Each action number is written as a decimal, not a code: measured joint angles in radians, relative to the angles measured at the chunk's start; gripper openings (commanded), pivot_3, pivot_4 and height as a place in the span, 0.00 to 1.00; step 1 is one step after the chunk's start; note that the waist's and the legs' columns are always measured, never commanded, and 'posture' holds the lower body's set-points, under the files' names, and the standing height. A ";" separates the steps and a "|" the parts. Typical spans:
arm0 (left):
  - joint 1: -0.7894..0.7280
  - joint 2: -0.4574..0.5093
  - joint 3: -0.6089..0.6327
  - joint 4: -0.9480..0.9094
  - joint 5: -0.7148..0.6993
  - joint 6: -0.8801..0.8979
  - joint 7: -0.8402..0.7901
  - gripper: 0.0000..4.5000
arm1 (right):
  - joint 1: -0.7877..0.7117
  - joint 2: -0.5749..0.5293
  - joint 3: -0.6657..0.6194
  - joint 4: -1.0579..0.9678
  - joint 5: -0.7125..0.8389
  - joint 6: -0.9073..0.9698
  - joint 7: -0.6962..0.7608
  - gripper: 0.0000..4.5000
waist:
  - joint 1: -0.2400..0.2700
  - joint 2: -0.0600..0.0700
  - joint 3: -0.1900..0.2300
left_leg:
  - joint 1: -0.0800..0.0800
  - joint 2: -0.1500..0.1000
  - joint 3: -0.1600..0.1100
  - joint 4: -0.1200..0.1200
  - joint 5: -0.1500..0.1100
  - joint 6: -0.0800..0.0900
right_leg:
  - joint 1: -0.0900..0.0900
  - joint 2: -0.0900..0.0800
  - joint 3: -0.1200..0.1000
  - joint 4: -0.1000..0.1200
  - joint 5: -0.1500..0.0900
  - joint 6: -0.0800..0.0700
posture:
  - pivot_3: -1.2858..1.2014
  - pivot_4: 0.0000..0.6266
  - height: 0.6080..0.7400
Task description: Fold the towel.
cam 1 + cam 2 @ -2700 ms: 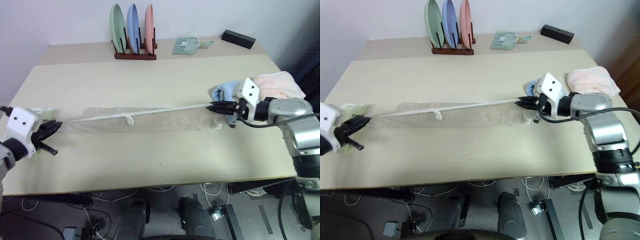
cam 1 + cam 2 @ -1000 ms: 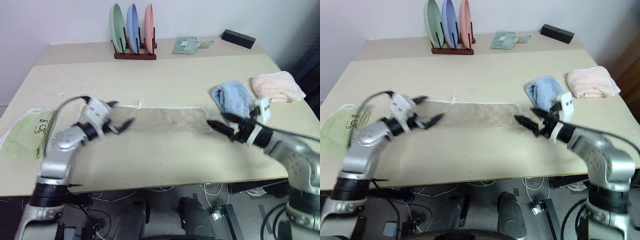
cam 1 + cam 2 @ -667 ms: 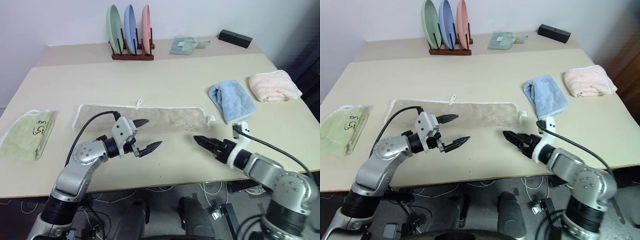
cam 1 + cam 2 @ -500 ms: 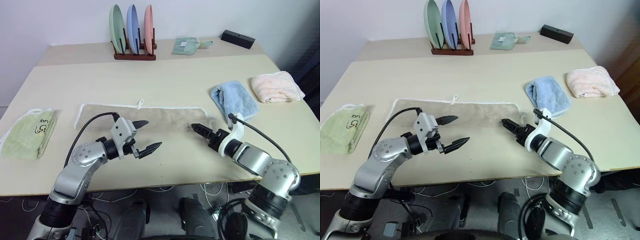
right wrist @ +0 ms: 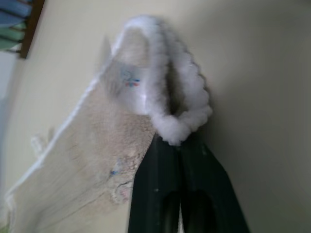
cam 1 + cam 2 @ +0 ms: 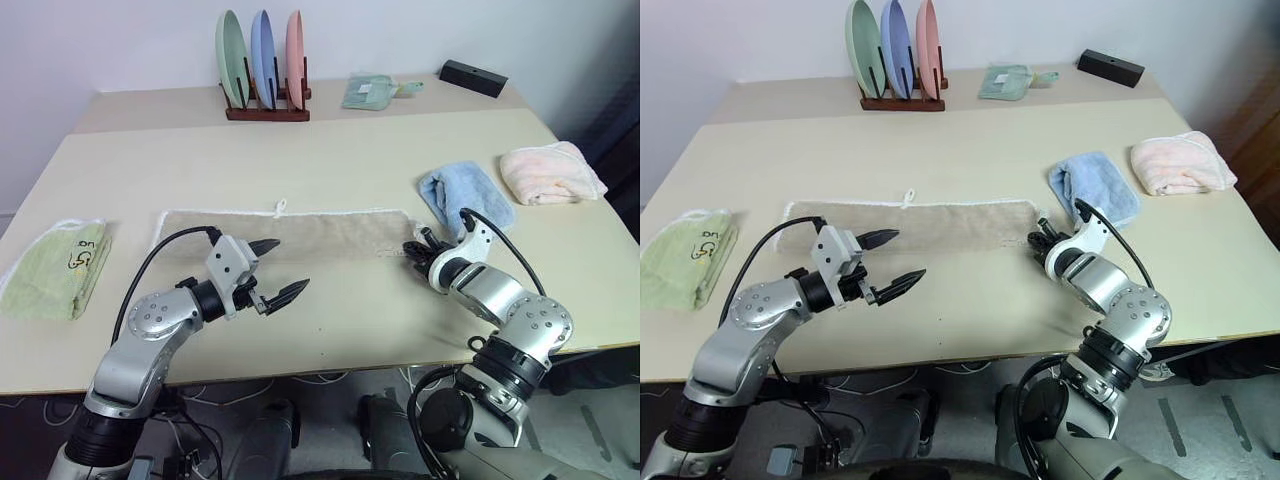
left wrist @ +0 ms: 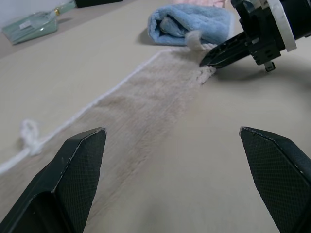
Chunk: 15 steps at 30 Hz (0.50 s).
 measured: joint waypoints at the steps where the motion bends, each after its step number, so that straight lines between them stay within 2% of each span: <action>1: 0.001 -0.001 0.000 0.000 0.000 0.000 0.002 1.00 | 0.015 -0.033 0.024 -0.008 -0.004 0.001 0.011 0.01 | 0.001 0.000 0.000 | 0.000 0.000 0.000 0.000 0.000 0.000 | 0.000 0.000 0.000 0.000 0.000 0.000 | 0.52 0.24 1.00; 8: 0.001 0.001 0.005 0.008 0.000 -0.003 0.002 1.00 | 0.054 -0.463 0.212 -0.110 -0.032 -0.019 0.246 0.01 | -0.007 0.002 0.001 | 0.000 0.000 0.002 -0.001 -0.001 0.001 | 0.000 0.000 0.000 -0.001 0.000 0.000 | 0.52 0.24 1.00; 10: -0.009 0.000 0.006 0.023 0.000 -0.005 0.000 1.00 | 0.049 -0.602 0.313 -0.134 -0.060 -0.054 0.356 0.01 | -0.008 0.002 0.001 | 0.000 0.000 0.002 0.000 -0.001 0.002 | 0.000 0.001 0.000 -0.001 0.000 0.000 | 0.52 0.24 1.00; 12: -0.020 -0.002 0.007 0.034 0.001 -0.006 -0.001 1.00 | 0.037 -0.690 0.425 -0.172 -0.091 -0.097 0.459 0.01 | -0.009 0.002 0.001 | 0.000 0.001 0.002 0.000 -0.001 0.002 | 0.000 0.001 0.000 -0.002 0.000 0.000 | 0.52 0.24 1.00; 15: -0.039 -0.011 0.004 0.049 0.006 -0.010 -0.005 1.00 | 0.012 -0.811 0.694 -0.240 -0.172 -0.202 0.647 0.01 | -0.006 0.002 0.001 | -0.001 0.001 0.003 0.000 -0.001 0.002 | 0.000 0.001 0.000 -0.003 -0.001 0.000 | 0.52 0.24 1.00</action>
